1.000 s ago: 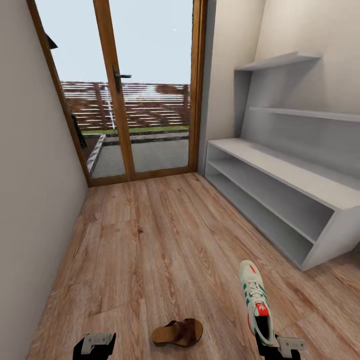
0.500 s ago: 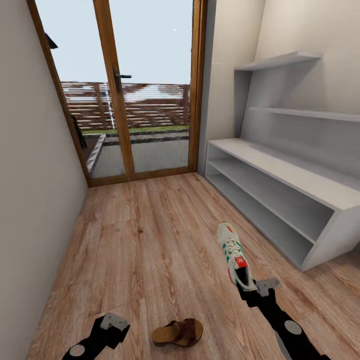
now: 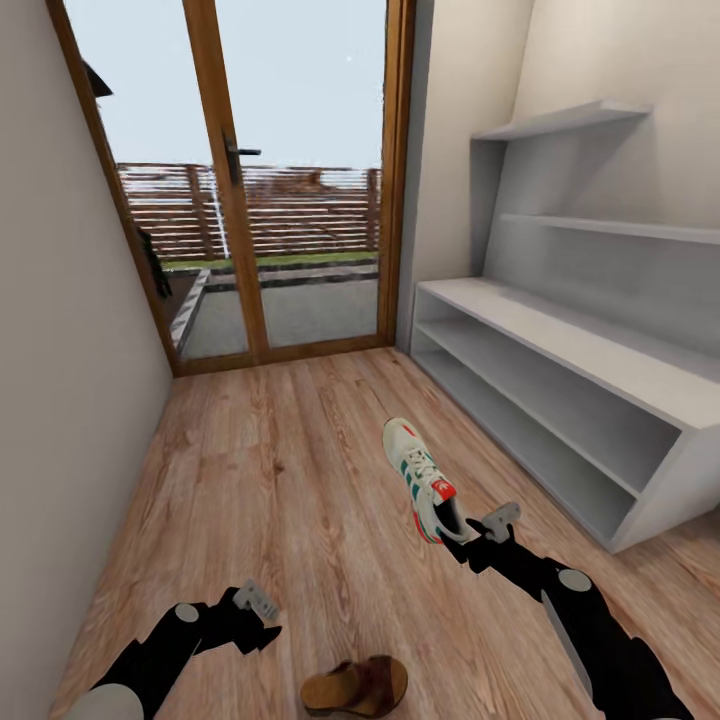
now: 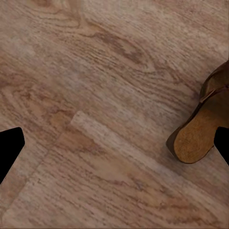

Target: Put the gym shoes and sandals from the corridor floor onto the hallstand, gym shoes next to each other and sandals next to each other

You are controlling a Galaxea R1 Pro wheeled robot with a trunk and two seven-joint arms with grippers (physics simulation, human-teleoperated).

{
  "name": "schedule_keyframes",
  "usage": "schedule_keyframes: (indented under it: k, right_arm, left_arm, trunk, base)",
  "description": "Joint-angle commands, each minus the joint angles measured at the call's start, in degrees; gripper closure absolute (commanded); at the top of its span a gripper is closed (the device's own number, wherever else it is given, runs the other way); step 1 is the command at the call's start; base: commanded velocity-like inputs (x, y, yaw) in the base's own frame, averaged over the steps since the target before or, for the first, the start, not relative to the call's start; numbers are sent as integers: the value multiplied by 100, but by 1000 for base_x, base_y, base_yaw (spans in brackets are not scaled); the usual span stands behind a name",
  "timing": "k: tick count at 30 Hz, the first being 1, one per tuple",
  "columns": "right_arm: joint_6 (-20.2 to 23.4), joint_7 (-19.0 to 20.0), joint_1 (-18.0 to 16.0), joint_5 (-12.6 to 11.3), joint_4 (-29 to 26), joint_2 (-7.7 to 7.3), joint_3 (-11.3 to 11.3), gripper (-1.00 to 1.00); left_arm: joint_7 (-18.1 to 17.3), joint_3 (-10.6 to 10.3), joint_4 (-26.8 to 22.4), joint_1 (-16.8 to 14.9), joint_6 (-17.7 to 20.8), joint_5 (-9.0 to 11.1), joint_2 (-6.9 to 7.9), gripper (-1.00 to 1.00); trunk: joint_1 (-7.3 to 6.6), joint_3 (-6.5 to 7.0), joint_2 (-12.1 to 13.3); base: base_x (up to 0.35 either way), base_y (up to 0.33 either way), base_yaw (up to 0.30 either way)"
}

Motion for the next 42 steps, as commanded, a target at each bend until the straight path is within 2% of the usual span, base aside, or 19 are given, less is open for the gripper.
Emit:
schedule_keyframes:
  k: [1, 19, 22, 42]
  right_arm:
    - [25, 28, -2, 39, -13, -1, -11, 100]
    - [22, 29, -2, 34, -68, -4, 2, 100]
    - [26, 29, -2, 45, -247, -5, 17, 100]
    - [35, 29, -2, 42, -280, -30, 4, 100]
  left_arm:
    - [-46, 42, -9, 0, 16, -37, -10, -100]
    - [-53, 45, -6, 2, 14, -47, 14, -100]
    - [-53, 45, -4, 2, 14, -42, 34, -100]
    - [-54, 51, -3, -1, 5, -30, 14, -100]
  trunk:
    - [0, -6, -2]
    - [0, -6, -2]
    - [0, -6, -2]
    - [0, -6, -2]
  base:
    - [85, 0, 0]
    - [12, 0, -63]
    - [0, 0, -12]
    - [41, 12, 0]
